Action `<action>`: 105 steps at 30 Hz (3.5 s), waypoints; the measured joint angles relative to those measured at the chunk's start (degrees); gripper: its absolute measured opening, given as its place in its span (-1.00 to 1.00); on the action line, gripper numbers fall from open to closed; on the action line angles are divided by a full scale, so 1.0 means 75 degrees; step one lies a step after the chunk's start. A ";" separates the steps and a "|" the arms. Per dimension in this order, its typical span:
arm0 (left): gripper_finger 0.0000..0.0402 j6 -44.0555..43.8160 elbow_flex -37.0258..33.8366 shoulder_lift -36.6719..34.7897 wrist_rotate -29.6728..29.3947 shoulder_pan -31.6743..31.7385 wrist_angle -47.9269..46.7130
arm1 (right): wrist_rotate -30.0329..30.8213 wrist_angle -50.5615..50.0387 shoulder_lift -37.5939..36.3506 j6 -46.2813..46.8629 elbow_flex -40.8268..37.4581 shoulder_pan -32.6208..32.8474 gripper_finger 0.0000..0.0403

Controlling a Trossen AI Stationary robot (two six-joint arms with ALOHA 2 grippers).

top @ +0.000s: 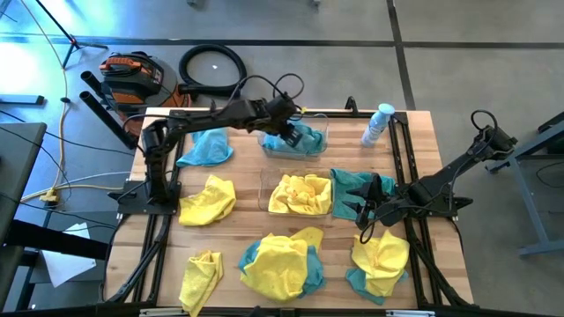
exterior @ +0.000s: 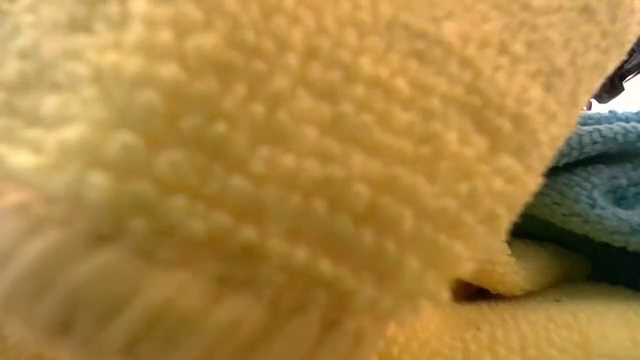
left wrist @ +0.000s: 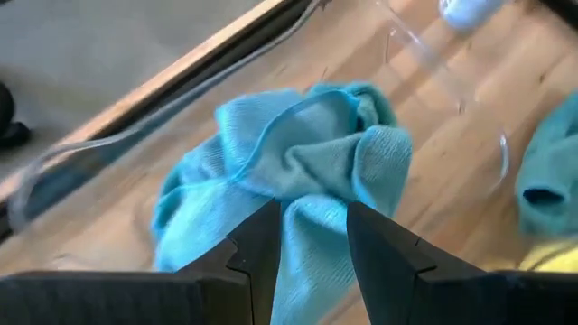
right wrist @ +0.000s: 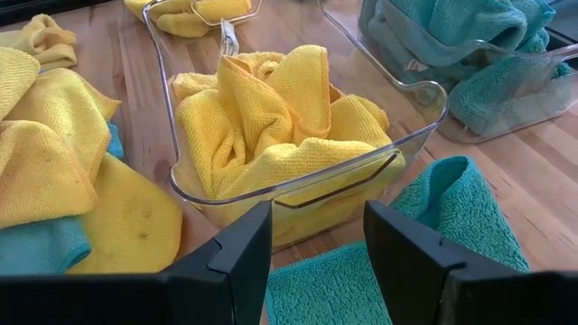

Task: Sort microfiber towel by color & place in baskets
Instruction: Put the yellow towel into the bottom transparent bin

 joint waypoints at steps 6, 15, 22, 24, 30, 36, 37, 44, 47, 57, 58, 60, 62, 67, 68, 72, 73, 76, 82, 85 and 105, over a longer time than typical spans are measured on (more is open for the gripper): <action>-0.41 0.0477 0.0000 -0.0411 -0.0075 -0.0102 -0.1452 | -0.0001 -0.0009 0.0000 0.0000 0.0000 0.0000 -0.15; -0.41 0.0551 -0.0006 -0.0483 -0.0665 -0.1091 -0.3246 | 0.0000 -0.0018 0.0000 0.0004 0.0000 0.0000 -0.15; -0.41 0.0548 -0.0208 -0.1182 -0.1163 -0.2140 -0.3228 | 0.0000 -0.0035 0.0000 0.0168 0.0000 0.0000 -0.15; -0.41 0.0444 -0.0452 -0.1551 -0.1308 -0.2441 -0.3147 | -0.0003 -0.0079 0.0000 0.0374 0.0000 0.0000 -0.15; -0.42 -0.0109 -0.1957 -0.3016 -0.1397 -0.3296 -0.2362 | -0.0003 -0.0429 0.0000 0.1088 0.0000 0.0000 -0.15; -0.42 -0.0640 -0.3950 -0.4703 -0.1664 -0.4281 -0.1249 | -0.0003 -0.0429 0.0006 0.1791 0.0000 0.0000 -0.15; -0.42 -0.0733 -0.4269 -0.4971 -0.1760 -0.4455 -0.1120 | -0.0008 -0.0429 0.0006 0.1860 0.0000 0.0000 -0.15; -0.42 -0.1527 -0.6334 -0.6400 -0.2515 -0.5466 -0.0071 | -0.0302 0.0859 0.0006 0.1615 0.0002 0.0000 -0.15; -0.42 -0.1712 -0.7149 -0.6794 -0.2710 -0.5712 0.0550 | -0.0598 0.1622 0.0012 0.1122 0.0163 -0.0003 -0.15; -0.42 -0.1505 -0.8805 -0.7296 -0.2864 -0.5817 0.2036 | -0.0881 0.1570 0.1931 -0.1079 0.2526 -0.0189 -0.15; -0.42 -0.1437 -0.8869 -0.7290 -0.2907 -0.5817 0.2123 | -0.1014 0.1363 0.2255 -0.1325 0.2896 -0.0253 -0.15; -0.42 -0.1306 -0.8988 -0.7293 -0.3058 -0.5817 0.2290 | -0.1448 0.0776 0.2915 -0.1808 0.3725 -0.0411 -0.15; -0.42 -0.1168 -0.9097 -0.7293 -0.3169 -0.5817 0.2445 | -0.2174 0.0075 0.3572 -0.2196 0.4562 -0.0587 -0.15; -0.42 -0.1112 -0.9162 -0.7290 -0.3198 -0.5776 0.2512 | -0.3103 -0.1354 0.5223 -0.2829 0.6568 -0.0942 -0.15; -0.42 -0.1113 -0.9162 -0.7292 -0.3176 -0.5778 0.2529 | -0.3218 -0.1683 0.5524 -0.2985 0.6934 -0.1005 -0.15; -0.42 -0.1115 -0.9162 -0.7290 -0.3015 -0.5779 0.2551 | -0.3599 -0.2853 0.6683 -0.3334 0.8243 -0.1235 -0.15; -0.42 -0.1159 -0.9162 -0.7290 -0.3015 -0.5779 0.2552 | -0.3702 -0.3043 0.6936 -0.3374 0.8501 -0.1282 -0.15; -0.42 -0.1228 -0.9162 -0.7290 -0.3015 -0.5779 0.2552 | -0.4359 -0.3258 0.7663 -0.3633 0.9152 -0.1406 -0.15; -0.42 -0.1258 -0.9162 -0.7290 -0.3012 -0.5779 0.2549 | -0.5230 -0.3482 0.8700 -0.3809 0.9963 -0.1451 -0.15; -0.42 -0.1265 -0.9162 -0.7287 -0.3009 -0.5779 0.2549 | -0.5529 -0.3603 0.8969 -0.3809 1.0078 -0.1448 -0.15; -0.42 -0.1430 -0.9162 -0.7284 -0.3006 -0.5779 0.2540 | -0.6525 -0.3424 0.9038 -0.3981 1.0198 -0.1277 -0.90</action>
